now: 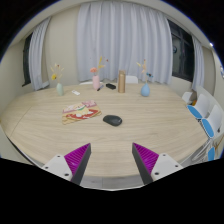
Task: Arrange mouse
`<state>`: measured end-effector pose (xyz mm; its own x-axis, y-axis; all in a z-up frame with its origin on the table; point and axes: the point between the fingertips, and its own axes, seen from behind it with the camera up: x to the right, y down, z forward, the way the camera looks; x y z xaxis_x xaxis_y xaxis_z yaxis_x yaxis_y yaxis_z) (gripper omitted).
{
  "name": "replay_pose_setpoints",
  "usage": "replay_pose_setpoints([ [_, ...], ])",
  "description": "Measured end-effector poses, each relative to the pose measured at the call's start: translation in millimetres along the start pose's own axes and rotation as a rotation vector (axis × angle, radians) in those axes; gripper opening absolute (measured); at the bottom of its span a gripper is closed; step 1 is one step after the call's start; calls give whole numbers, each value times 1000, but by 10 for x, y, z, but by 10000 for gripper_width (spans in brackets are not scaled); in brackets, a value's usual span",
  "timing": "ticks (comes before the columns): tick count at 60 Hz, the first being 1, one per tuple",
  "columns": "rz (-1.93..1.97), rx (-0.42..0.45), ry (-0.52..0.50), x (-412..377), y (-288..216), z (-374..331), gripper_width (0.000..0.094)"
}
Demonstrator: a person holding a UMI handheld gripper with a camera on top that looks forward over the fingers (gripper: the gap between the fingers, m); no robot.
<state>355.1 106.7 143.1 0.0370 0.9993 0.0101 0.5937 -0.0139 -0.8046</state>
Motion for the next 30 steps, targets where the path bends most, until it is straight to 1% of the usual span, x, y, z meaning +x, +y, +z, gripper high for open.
replay_pose_setpoints([
  [8, -23, -4, -10, 7, 34, 210, 850],
  [18, -62, 25, -16, 54, -28, 864, 850],
  [30, -67, 26, -8, 80, -150, 1533, 852],
])
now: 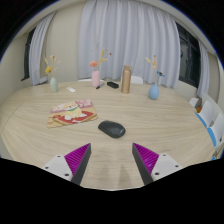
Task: Arrange mouse
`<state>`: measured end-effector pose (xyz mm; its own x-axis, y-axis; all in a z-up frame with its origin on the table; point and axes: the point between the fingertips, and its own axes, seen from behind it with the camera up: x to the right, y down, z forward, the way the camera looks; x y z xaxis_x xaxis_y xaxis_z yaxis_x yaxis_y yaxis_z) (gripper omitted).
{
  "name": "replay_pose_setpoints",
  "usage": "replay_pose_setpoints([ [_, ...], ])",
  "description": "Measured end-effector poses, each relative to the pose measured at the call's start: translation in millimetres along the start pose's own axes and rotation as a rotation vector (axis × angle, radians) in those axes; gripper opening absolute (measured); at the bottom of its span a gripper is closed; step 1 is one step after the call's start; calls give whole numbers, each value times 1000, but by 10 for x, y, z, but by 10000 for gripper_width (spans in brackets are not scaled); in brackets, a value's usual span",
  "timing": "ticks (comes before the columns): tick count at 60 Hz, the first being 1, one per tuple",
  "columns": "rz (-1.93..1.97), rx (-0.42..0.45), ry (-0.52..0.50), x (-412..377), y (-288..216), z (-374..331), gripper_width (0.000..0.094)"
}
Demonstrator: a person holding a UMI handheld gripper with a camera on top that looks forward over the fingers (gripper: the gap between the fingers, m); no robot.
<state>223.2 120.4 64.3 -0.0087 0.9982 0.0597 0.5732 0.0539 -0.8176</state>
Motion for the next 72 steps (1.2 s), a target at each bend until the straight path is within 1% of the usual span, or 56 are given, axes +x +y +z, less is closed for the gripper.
replay_pose_setpoints([
  [12, 12, -40, 31, 80, -62, 656, 851],
  [27, 8, -57, 70, 187, -134, 1298, 851],
  [31, 11, -63, 69, 188, -185, 1411, 868],
  [35, 22, -64, 70, 208, -238, 1523, 852],
  [40, 19, -53, 92, 289, -308, 1639, 855],
  [57, 33, -62, 161, 559, -495, 1953, 858],
  [62, 46, -70, 160, 571, -494, 1983, 856],
  [65, 50, -78, 146, 550, -479, 2000, 817],
  [68, 56, -79, 115, 472, -470, 2018, 694],
  [70, 59, -83, 94, 409, -461, 2025, 549],
  [71, 59, -86, 91, 403, -456, 2022, 494],
  [72, 56, -88, 94, 408, -453, 2019, 491],
])
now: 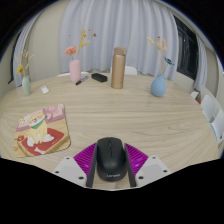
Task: Arrange mouse
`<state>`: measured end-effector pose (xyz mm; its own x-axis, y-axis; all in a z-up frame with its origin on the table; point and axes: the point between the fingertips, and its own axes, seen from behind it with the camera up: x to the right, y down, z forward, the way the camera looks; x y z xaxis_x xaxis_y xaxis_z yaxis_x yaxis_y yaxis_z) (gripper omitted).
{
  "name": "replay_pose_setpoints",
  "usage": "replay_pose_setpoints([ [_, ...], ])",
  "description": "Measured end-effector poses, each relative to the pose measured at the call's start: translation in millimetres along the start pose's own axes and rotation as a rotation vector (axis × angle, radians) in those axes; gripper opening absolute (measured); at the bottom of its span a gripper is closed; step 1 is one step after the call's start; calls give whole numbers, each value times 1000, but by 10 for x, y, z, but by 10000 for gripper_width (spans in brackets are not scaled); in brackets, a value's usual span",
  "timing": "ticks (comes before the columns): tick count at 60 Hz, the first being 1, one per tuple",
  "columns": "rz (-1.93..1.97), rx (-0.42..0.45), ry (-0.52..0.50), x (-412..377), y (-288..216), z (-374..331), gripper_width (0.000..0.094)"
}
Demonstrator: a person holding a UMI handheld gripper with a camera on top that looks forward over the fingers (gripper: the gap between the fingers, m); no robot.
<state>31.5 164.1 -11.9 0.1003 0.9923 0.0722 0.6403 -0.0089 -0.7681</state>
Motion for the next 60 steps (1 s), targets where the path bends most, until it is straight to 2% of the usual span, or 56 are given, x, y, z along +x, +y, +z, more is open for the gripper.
replay_pose_setpoints([
  [8, -18, -21, 9, -37, -15, 4, 378],
  [13, 8, -55, -11, -106, -69, -64, 355],
  [20, 7, 22, -25, -280, -701, -355, 351],
  [27, 48, 94, -102, -815, -1426, -566, 350],
  [34, 34, 136, -153, -1455, -1785, -526, 350],
  [38, 49, 126, -200, -1875, -1729, -412, 348],
  [44, 17, 61, -215, -2348, -1338, -115, 347],
  [53, -38, -49, -218, -2638, -642, 180, 351],
  [60, -79, -50, -184, -2606, -477, 245, 391],
])
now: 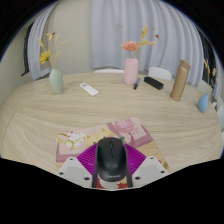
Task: Arrange mouse
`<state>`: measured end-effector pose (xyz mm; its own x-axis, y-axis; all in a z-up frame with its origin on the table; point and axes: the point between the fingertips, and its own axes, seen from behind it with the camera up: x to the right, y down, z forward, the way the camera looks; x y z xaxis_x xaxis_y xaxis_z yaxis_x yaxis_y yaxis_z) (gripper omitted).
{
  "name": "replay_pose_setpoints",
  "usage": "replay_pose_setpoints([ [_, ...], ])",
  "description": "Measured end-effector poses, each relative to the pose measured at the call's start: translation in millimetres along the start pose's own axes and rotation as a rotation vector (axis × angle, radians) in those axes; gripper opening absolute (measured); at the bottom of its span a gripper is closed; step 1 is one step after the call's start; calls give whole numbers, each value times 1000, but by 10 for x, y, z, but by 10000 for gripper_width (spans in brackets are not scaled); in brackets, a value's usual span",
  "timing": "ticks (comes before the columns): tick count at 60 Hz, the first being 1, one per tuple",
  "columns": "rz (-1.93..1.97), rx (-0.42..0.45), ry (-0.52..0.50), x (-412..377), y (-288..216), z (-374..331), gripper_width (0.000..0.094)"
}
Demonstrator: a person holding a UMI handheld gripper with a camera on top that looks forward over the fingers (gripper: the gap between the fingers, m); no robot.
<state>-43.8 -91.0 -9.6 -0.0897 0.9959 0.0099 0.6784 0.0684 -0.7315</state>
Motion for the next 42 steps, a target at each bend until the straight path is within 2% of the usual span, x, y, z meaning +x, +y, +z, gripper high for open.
replay_pose_setpoints([
  [1, -2, 1, 1, -1, 2, 7, 399],
  [5, -7, 1, -1, 1, 4, 11, 540],
  [6, -4, -5, -4, -7, 20, 13, 605],
  [8, 4, -13, -9, -5, 18, -10, 812],
  [9, 9, -11, -12, -2, -1, -32, 878],
  [12, 16, 2, -12, 43, -70, -121, 826],
  [16, 24, 30, -6, 136, -205, -357, 864],
  [25, 46, 57, 23, 480, -285, -1118, 858],
  [42, 67, 40, 81, 1155, 383, -2501, 867],
])
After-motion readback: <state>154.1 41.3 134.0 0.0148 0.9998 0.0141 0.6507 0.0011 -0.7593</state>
